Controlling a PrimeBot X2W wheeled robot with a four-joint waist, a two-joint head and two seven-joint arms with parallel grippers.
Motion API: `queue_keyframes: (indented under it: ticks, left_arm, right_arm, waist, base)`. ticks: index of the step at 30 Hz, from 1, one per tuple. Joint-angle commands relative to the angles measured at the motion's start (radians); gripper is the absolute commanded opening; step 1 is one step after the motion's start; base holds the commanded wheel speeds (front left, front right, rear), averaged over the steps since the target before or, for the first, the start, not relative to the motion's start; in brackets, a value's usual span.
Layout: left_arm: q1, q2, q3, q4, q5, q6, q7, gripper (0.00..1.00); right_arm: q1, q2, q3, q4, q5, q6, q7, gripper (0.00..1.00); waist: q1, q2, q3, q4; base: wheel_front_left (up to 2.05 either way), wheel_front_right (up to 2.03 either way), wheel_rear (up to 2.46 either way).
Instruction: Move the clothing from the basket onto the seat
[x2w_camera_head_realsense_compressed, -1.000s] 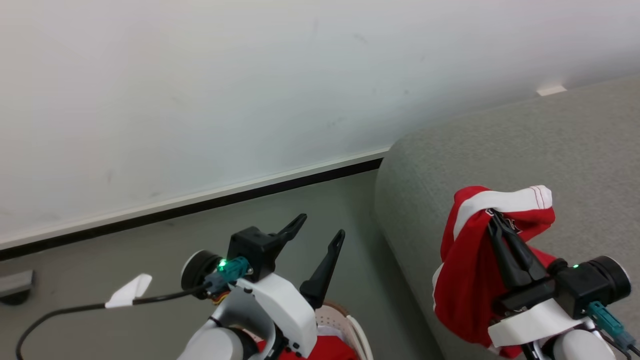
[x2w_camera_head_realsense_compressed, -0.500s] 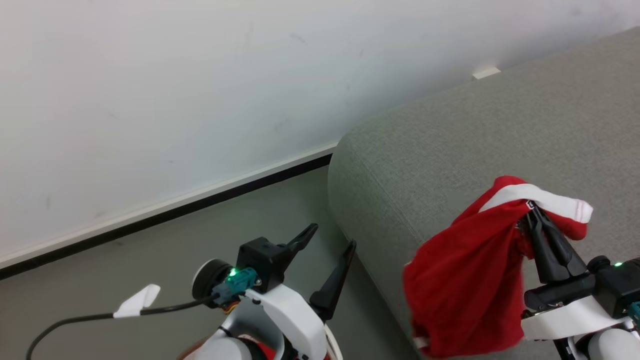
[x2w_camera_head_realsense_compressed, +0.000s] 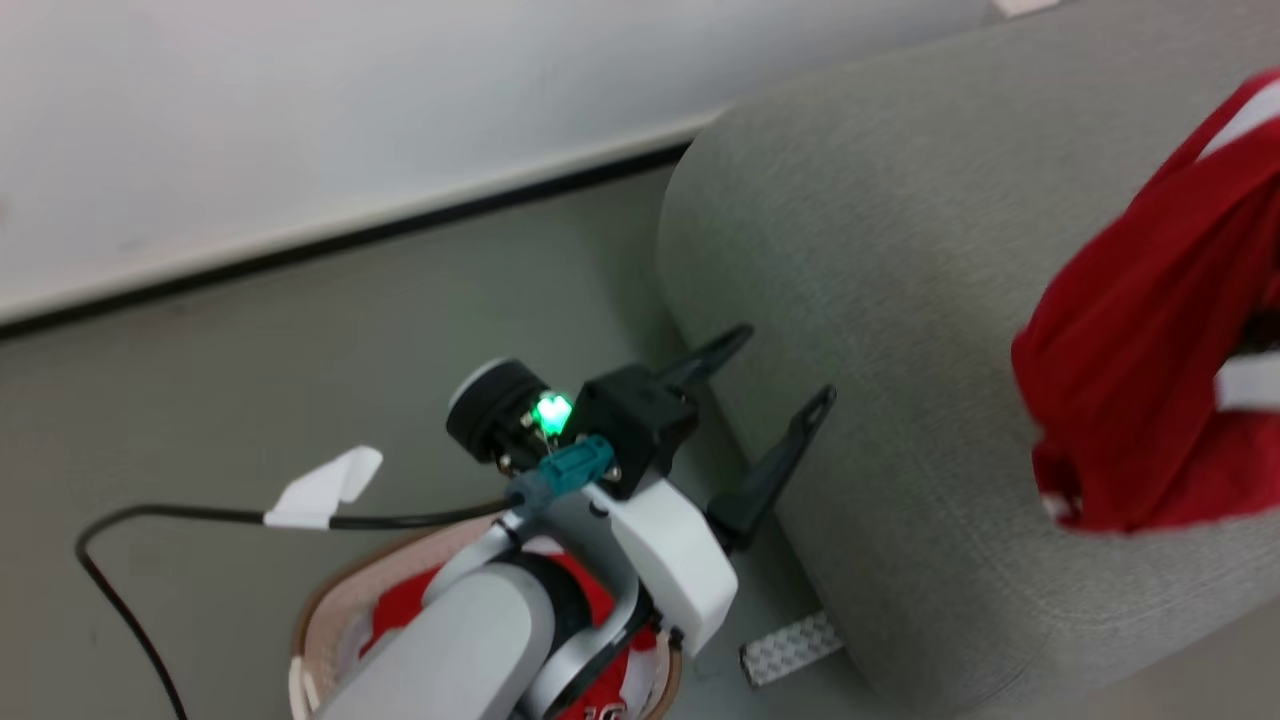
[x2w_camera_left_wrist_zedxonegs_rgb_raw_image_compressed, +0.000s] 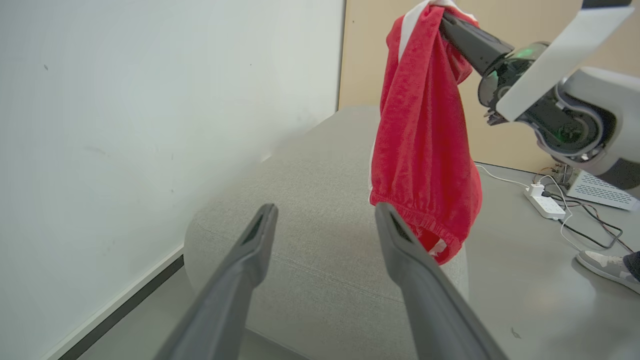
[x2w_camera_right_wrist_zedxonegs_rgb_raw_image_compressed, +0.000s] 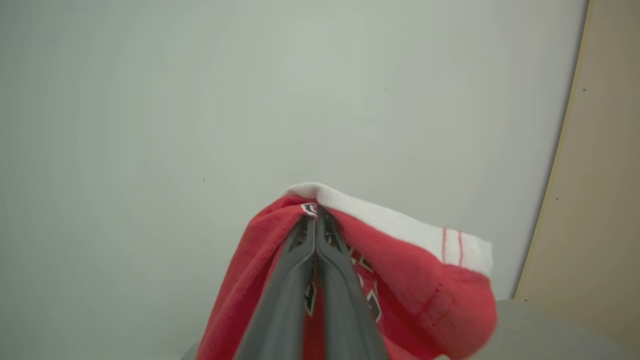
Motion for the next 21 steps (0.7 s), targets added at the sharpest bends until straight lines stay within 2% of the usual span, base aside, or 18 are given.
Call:
queue_keyframes:
  ticks: [1, 5, 8, 13, 16, 21]
  left_arm:
    - [-0.042, 0.002, 0.000, -0.005, 0.021, -0.012, 0.013, 1.00]
    - [-0.100, -0.005, -0.004, -0.009, 0.027, -0.029, 0.021, 1.00]
    - [-0.156, -0.011, 0.002, -0.021, 0.040, -0.035, 0.028, 1.00]
    - [-0.227, -0.014, 0.011, -0.041, 0.056, -0.041, 0.032, 1.00]
    - [-0.247, -0.017, 0.016, -0.045, 0.062, -0.040, 0.018, 1.00]
    - [-0.251, -0.012, 0.021, -0.035, 0.063, -0.035, -0.004, 1.00]
  right_arm:
    - [-0.088, -0.034, -0.023, 0.049, -0.013, -0.002, 0.001, 0.00]
    - [-0.252, -0.087, -0.060, 0.155, -0.031, -0.002, 0.001, 0.00]
    - [-0.433, -0.147, -0.114, 0.249, -0.042, -0.002, 0.004, 0.00]
    - [-0.657, -0.200, -0.218, 0.412, -0.096, -0.002, 0.022, 0.00]
    - [-0.717, -0.209, -0.280, 0.517, -0.156, -0.002, 0.019, 0.00]
    - [-0.698, -0.180, -0.388, 0.685, -0.239, -0.002, 0.008, 0.00]
  waist:
    - [-0.0002, -0.0001, 0.166, 0.078]
    - [-0.0002, -0.0001, 0.246, 0.120]
    - [-0.0002, -0.0001, 0.331, 0.154]
    - [-0.0002, -0.0001, 0.458, 0.206]
    - [-0.0002, -0.0001, 0.508, 0.236]
    - [-0.0002, -0.0001, 0.539, 0.264]
  base:
    - [0.00, 0.00, 0.00]
    - [0.00, 0.00, 0.00]
    - [0.00, 0.00, 0.00]
    - [0.00, 0.00, 0.00]
    - [0.00, 0.00, 0.00]
    - [0.00, 0.00, 0.00]
